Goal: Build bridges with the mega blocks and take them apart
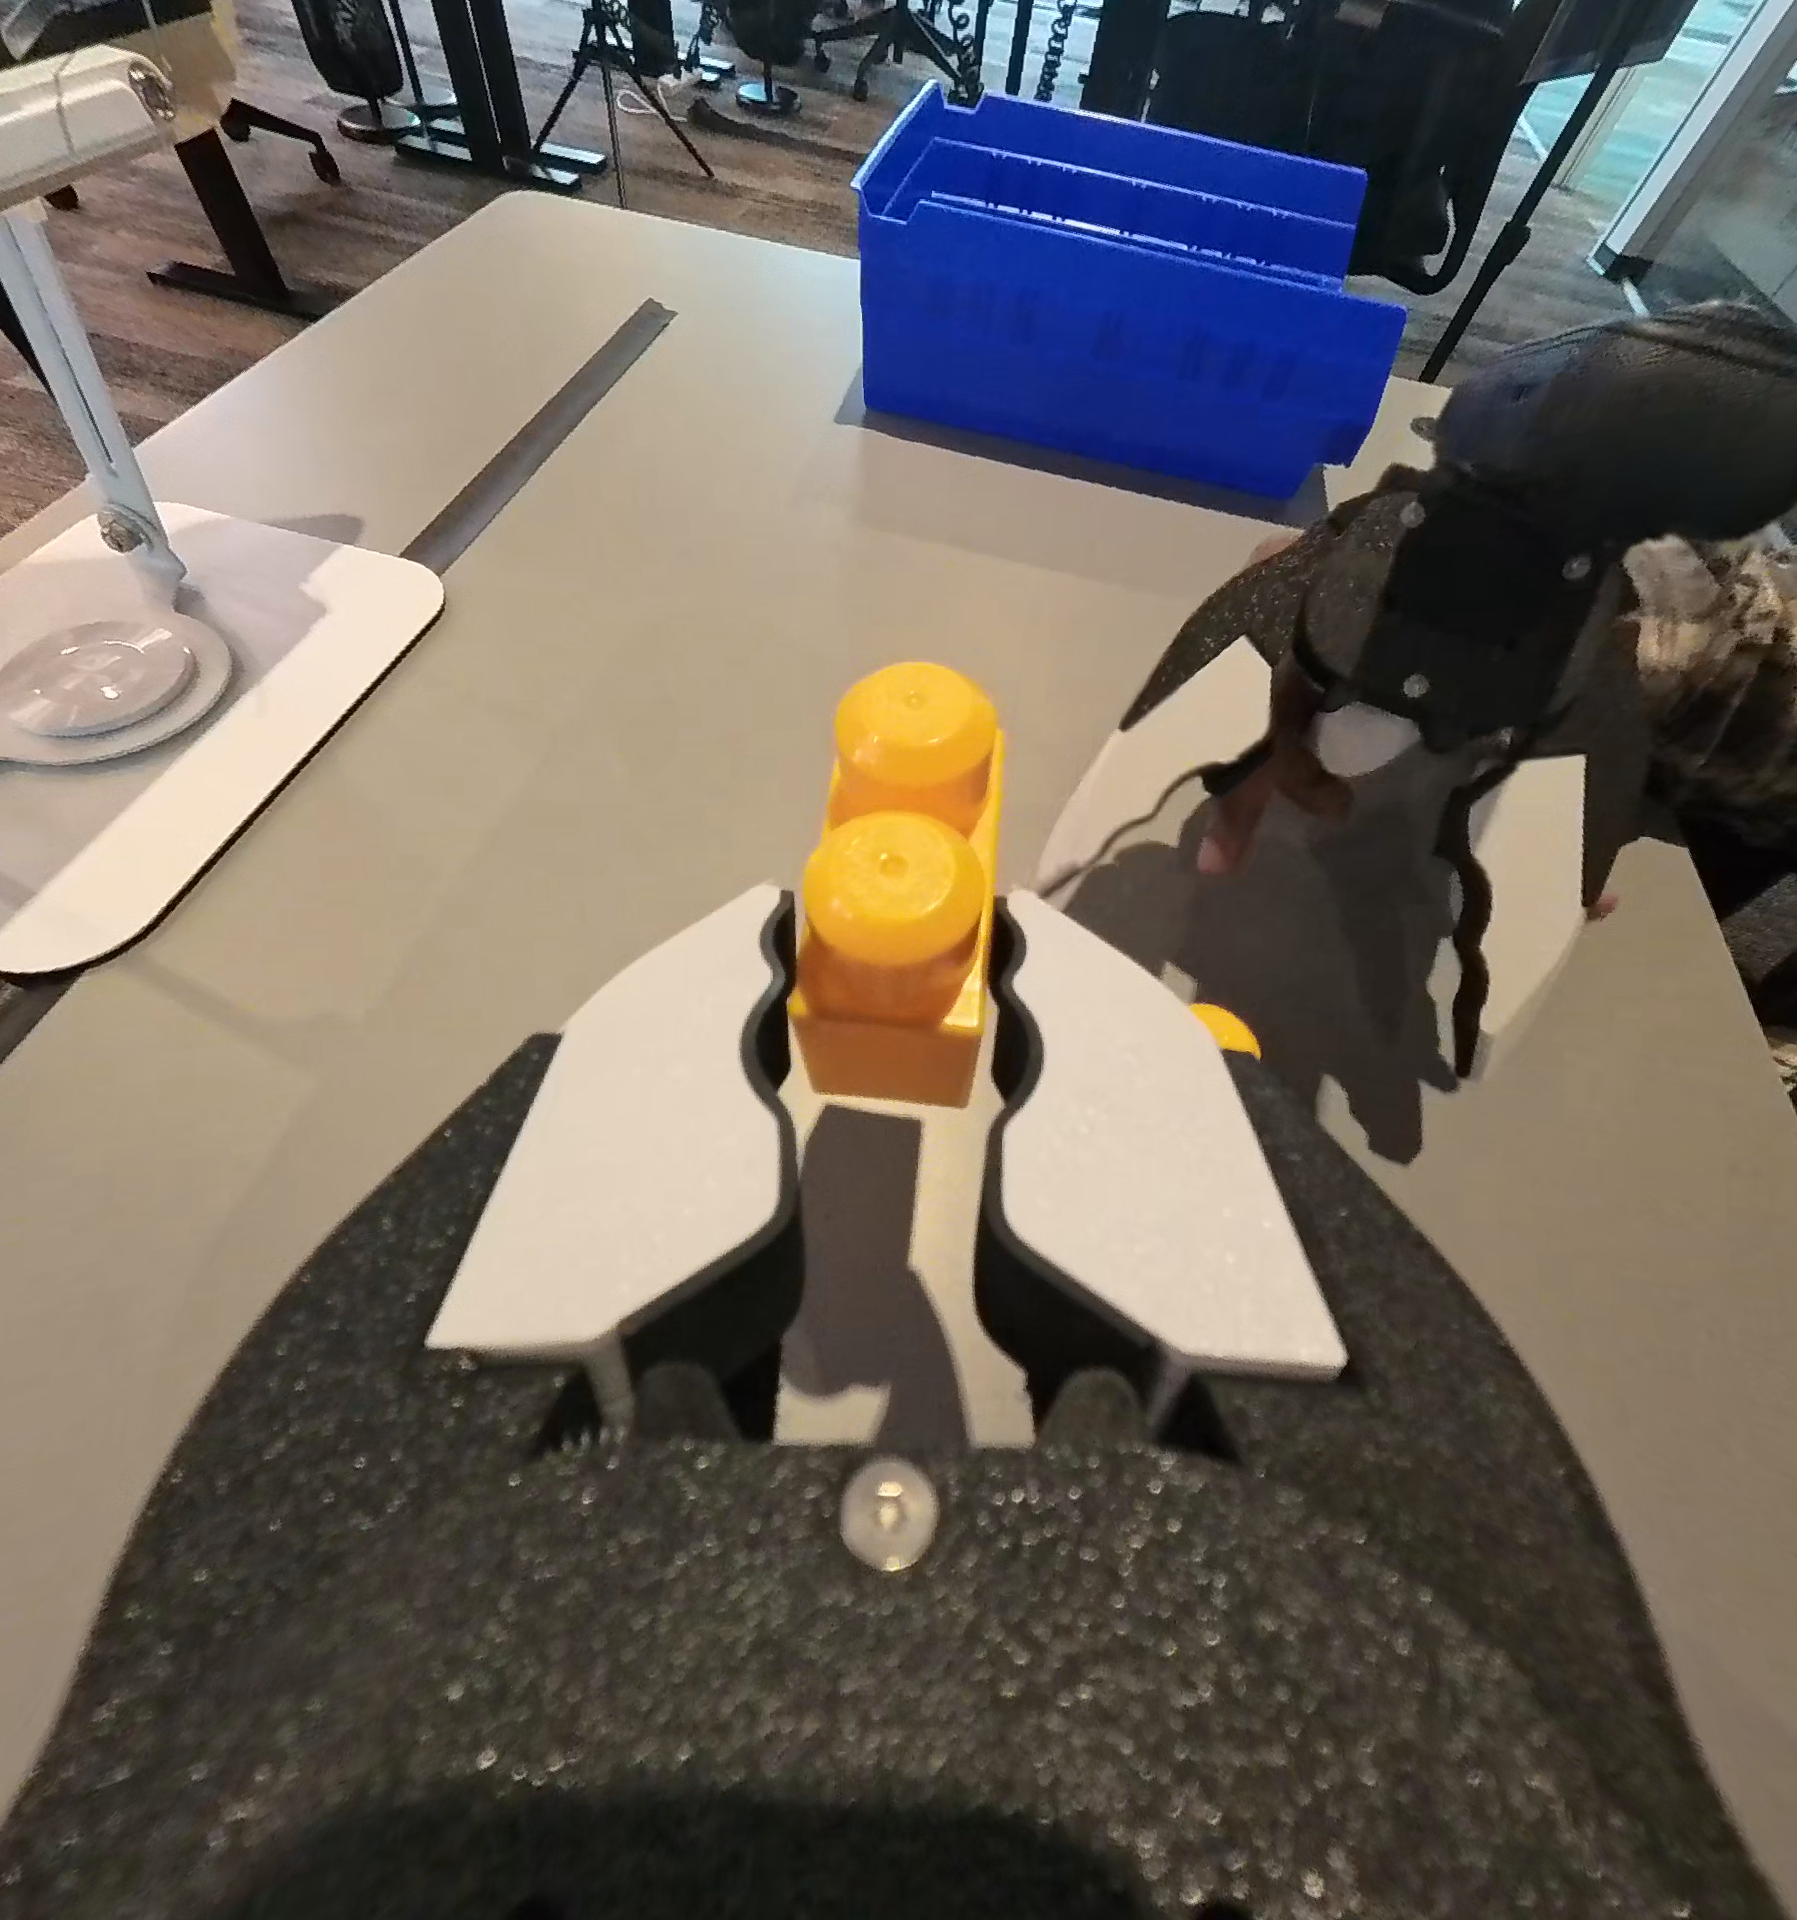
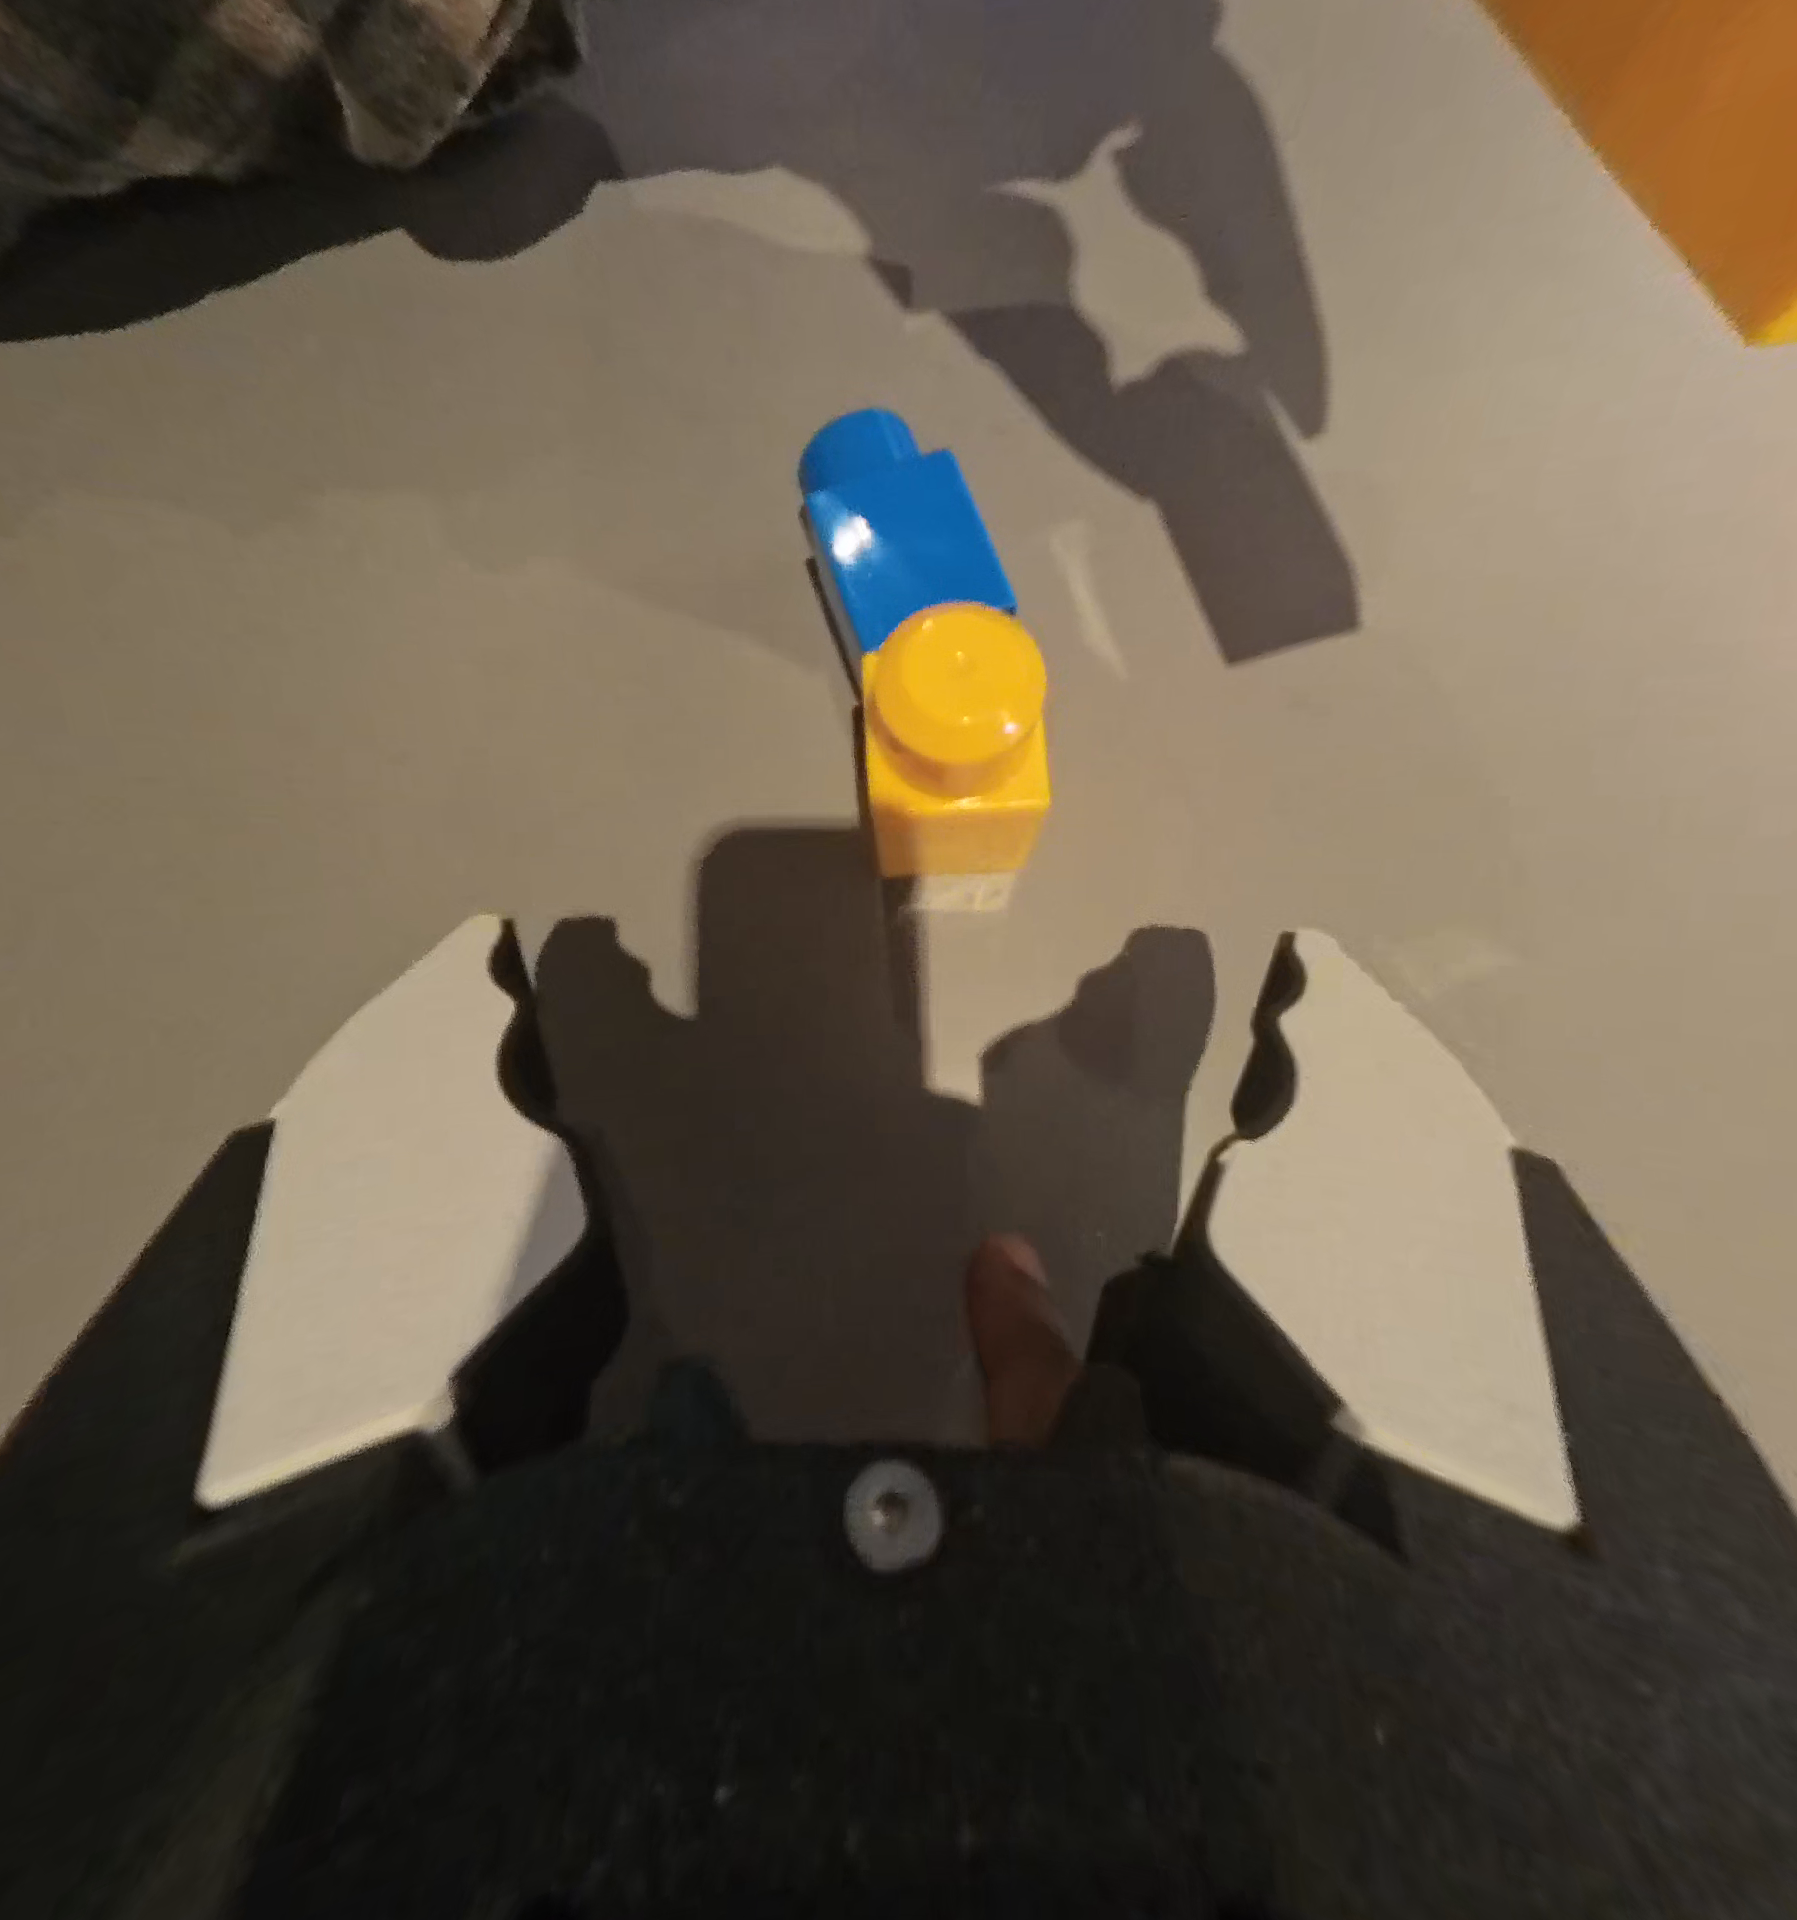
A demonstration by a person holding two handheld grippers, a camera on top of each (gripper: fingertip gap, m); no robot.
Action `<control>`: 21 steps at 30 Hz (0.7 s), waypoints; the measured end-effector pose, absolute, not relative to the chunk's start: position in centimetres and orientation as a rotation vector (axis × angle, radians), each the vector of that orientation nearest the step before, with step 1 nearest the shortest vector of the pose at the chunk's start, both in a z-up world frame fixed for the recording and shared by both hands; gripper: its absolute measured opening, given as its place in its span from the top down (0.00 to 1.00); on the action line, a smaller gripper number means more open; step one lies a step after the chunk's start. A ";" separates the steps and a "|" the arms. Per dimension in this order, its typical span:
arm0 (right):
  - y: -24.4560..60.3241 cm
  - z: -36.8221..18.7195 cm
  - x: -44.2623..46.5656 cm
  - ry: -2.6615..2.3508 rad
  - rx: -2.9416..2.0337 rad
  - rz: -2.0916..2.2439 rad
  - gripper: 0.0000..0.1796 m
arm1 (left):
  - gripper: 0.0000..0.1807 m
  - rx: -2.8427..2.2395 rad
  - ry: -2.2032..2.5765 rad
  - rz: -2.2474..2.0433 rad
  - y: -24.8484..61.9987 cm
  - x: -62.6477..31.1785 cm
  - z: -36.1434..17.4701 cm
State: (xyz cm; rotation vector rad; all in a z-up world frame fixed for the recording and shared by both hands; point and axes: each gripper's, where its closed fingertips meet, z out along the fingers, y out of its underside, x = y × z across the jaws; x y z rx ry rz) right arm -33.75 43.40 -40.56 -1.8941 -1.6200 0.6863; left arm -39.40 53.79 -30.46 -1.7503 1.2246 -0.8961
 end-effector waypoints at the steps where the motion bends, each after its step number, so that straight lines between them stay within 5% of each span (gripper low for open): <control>1: 43.6 -40.8 -33.6 -1.610 -1.920 0.663 0.22 | 0.80 -1.751 1.226 -0.897 53.8 -39.4 -30.5; 21: 44.2 -41.3 -36.4 -1.579 -1.822 0.849 0.48 | 0.80 -1.744 1.220 -0.904 53.8 -39.6 -30.3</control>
